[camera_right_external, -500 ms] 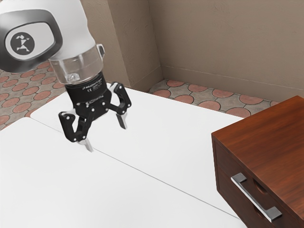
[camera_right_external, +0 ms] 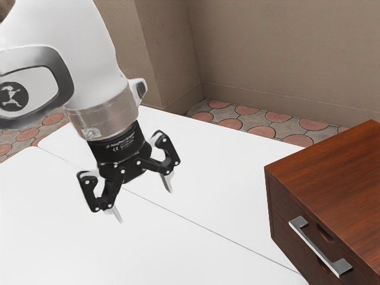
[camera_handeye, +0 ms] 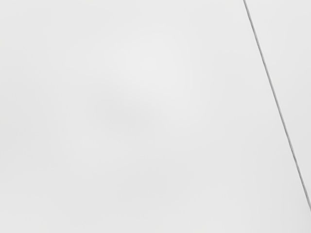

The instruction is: Pull the drawer handle with one arm to open the drawer

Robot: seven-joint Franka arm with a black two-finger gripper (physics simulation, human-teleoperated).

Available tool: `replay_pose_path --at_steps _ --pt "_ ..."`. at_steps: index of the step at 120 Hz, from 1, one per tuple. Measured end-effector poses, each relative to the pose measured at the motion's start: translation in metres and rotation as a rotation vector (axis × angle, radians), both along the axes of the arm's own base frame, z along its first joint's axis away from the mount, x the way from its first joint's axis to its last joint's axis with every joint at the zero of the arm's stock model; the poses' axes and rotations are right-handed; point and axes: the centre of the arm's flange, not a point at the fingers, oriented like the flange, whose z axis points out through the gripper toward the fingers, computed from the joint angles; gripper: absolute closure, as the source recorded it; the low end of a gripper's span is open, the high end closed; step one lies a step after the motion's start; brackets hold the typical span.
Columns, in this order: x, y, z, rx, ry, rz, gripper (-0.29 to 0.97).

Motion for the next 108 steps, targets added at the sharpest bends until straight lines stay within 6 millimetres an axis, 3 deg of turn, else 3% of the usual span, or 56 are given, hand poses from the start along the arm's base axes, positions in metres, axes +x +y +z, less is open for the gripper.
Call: replay_pose_path --at_steps 8,22,32,42,66,86,108 --pt "0.007 -0.005 -0.027 -0.012 -0.015 0.006 0.0" --pt "0.007 -0.017 -0.039 -0.048 -0.073 -0.008 0.0" --pt "-0.016 -0.048 -0.042 -0.095 -0.111 -0.088 0.0" --pt "-0.019 -0.071 -0.046 -0.137 -0.128 -0.139 0.0" --pt "0.02 -0.084 -0.058 -0.135 -0.176 -0.087 0.0" --pt "0.031 -0.11 -0.075 -0.133 -0.197 -0.097 0.0" --pt "0.039 -0.131 -0.072 -0.149 -0.24 -0.107 0.0"
